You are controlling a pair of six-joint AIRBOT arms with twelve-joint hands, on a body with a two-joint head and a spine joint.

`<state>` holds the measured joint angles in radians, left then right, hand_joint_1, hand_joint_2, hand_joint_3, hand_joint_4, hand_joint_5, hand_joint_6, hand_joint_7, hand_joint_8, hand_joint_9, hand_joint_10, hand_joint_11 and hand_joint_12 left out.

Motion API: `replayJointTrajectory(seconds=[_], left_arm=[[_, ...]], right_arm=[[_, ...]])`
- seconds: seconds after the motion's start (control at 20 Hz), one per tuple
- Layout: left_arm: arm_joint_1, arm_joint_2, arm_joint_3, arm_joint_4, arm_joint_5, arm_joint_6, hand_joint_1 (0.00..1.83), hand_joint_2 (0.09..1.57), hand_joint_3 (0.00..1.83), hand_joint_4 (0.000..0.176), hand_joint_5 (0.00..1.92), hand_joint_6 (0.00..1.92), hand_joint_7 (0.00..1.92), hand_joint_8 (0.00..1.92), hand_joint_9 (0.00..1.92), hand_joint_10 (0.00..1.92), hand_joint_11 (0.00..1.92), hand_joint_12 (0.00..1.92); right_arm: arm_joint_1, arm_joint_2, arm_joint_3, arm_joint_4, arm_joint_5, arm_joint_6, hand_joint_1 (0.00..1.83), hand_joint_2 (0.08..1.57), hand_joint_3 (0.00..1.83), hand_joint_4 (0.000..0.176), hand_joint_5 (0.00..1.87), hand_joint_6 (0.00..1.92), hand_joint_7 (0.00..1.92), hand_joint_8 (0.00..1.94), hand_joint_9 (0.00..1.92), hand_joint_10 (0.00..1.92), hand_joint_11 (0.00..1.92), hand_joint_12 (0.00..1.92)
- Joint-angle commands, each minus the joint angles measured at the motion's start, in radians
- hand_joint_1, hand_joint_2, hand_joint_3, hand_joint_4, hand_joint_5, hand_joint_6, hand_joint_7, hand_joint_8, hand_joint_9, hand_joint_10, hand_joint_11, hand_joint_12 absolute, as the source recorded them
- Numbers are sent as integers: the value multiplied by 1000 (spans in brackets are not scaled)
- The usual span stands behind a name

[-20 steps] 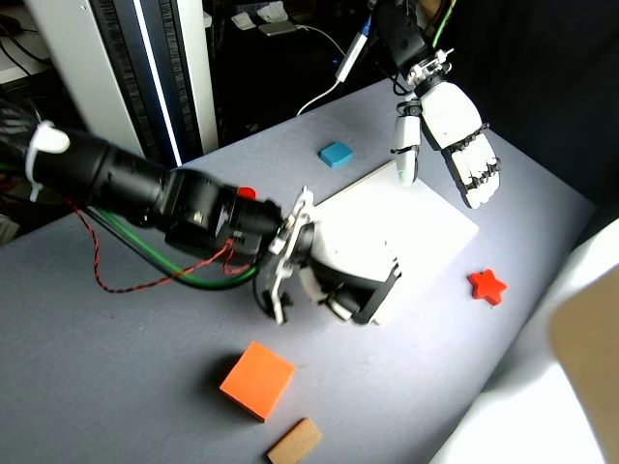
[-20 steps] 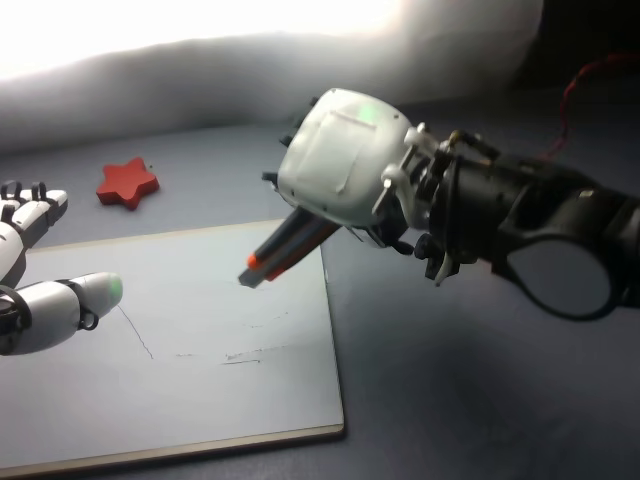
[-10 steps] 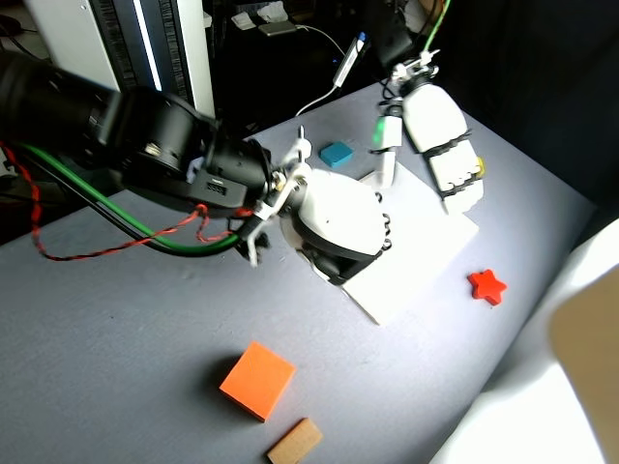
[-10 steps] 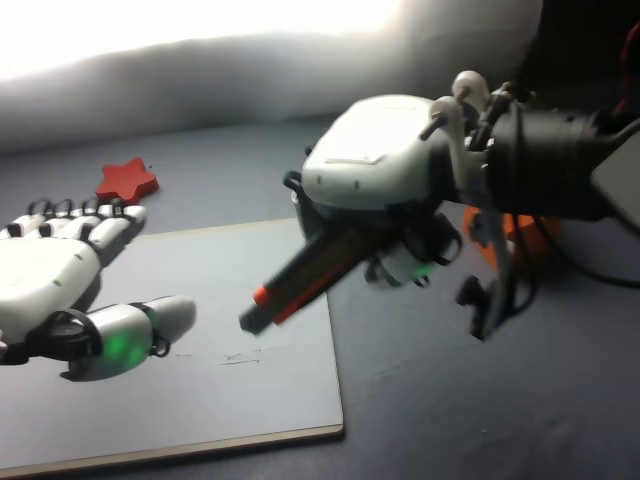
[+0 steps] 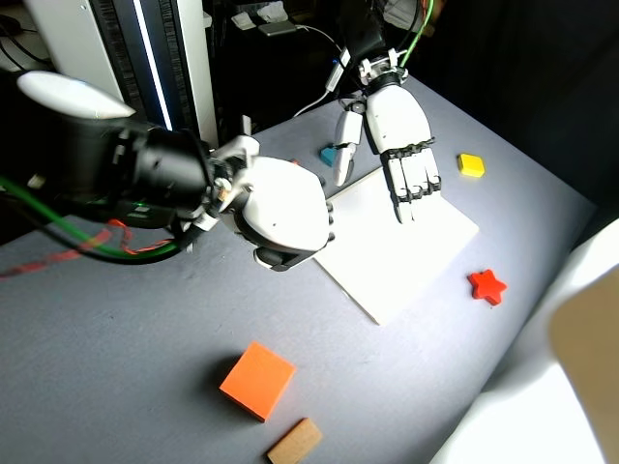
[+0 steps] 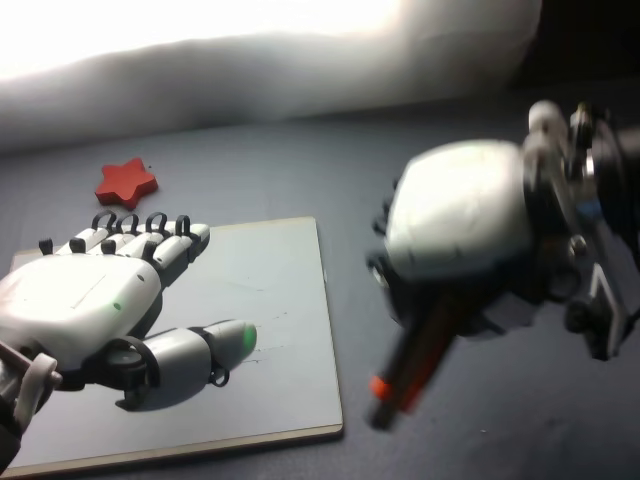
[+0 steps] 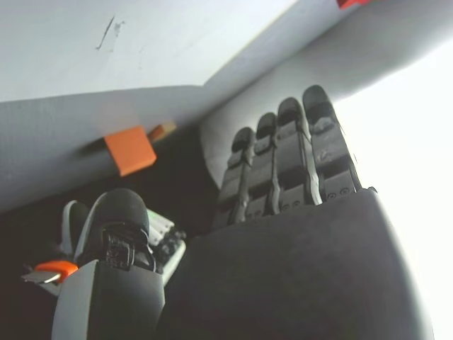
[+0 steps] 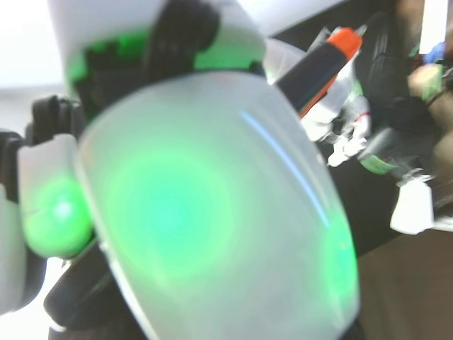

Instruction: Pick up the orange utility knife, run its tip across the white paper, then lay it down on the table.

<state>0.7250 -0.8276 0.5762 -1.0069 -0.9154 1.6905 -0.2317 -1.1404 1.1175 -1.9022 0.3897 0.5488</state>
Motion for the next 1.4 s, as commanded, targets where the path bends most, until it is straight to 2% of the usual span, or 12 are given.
replayJointTrajectory(seconds=[0.0, 0.2, 0.4, 0.45, 0.5, 0.55, 0.6, 0.65, 1.1, 1.15, 1.25, 1.35], left_arm=[[-6, 0, -4, 52, -83, 2, 4, 1277, 1, 0, 64, 2, 82, 1, 84, 2, 0, 302], [-1, 0, 0, 52, -88, 2, 2, 1283, 1, 0, 43, 1, 70, 2, 74, 4, 0, 250], [-1, 0, 7, 52, -92, 2, 0, 1278, 0, 0, 53, 4, 75, 4, 79, 5, 0, 257], [-1, 0, 7, 52, -92, 2, 0, 1277, 0, 0, 51, 2, 77, 4, 81, 6, 0, 258], [-1, 0, 8, 52, -92, 2, 0, 1277, 0, 0, 49, 1, 73, 3, 83, 7, 0, 260], [0, 0, 8, 52, -92, 2, 1, 1281, 1, 0, 51, 2, 72, 2, 82, 6, 0, 260], [1, 0, 8, 51, -93, 1, 10, 1281, 0, 0, 49, 1, 72, 1, 82, 5, 0, 248], [1, 0, 9, 49, -93, 1, 19, 1281, 0, 0, 55, 3, 73, 1, 84, 4, 0, 258], [8, 0, 17, 48, -95, -4, 0, 1277, 0, 0, 44, 2, 73, 1, 91, 2, 0, 291], [8, 0, 16, 48, -95, -4, 0, 1277, 0, 0, 39, 0, 72, 1, 91, 2, 0, 292], [9, 0, 15, 48, -95, -4, 0, 1271, 0, 0, 38, 0, 74, 0, 96, 3, 0, 322], [9, 0, 14, 48, -95, -4, 0, 1279, 1, 0, 39, 0, 69, 1, 93, 1, 0, 299]], right_arm=[[2, 6, 6, 68, -22, -85, 1467, 1208, 142, 176, 1368, 1921, 1536, 1941, 1646, 1921, 1696, 1921], [-59, -7, 12, 232, -126, -429, 1395, 1244, 166, 176, 1313, 1921, 1486, 1941, 1628, 1921, 1686, 1921], [-69, -13, 13, 306, -135, -529, 1399, 1204, 158, 176, 1126, 1921, 1308, 1941, 1439, 1921, 1485, 1921], [-70, -18, 16, 344, -132, -569, 1407, 1184, 162, 8, 1024, 1921, 1246, 1941, 1368, 1921, 1403, 1921], [-71, -21, 19, 345, -124, -580, 1403, 1180, 165, 0, 969, 1921, 1212, 1941, 1325, 1921, 1340, 1921], [-72, -23, 21, 345, -115, -597, 1098, 983, 737, 0, 730, 1828, 1149, 1941, 1228, 1921, 1240, 1921], [-74, -26, 21, 345, -111, -607, 1178, 752, 1159, 0, 803, 1705, 952, 1941, 1156, 1921, 1126, 1921], [-78, -27, 21, 345, -105, -621, 1180, 733, 1211, 0, 786, 1706, 890, 1941, 1102, 1921, 1075, 1921], [-111, 2, 18, 345, -71, -660, 1007, 1355, 137, 17, 527, 1760, 447, 1812, 323, 1921, 332, 1921], [-111, 8, 16, 345, -70, -660, 996, 1278, 46, 0, 237, 1451, 308, 1365, 235, 1706, 150, 1921], [-111, 21, 9, 345, -65, -660, 847, 1219, 2, 0, 141, 751, 255, 498, 124, 1067, 5, 1694], [-113, 32, 0, 345, -65, -662, 759, 1131, 0, 0, 14, 124, 98, 71, 30, 309, 0, 705]])
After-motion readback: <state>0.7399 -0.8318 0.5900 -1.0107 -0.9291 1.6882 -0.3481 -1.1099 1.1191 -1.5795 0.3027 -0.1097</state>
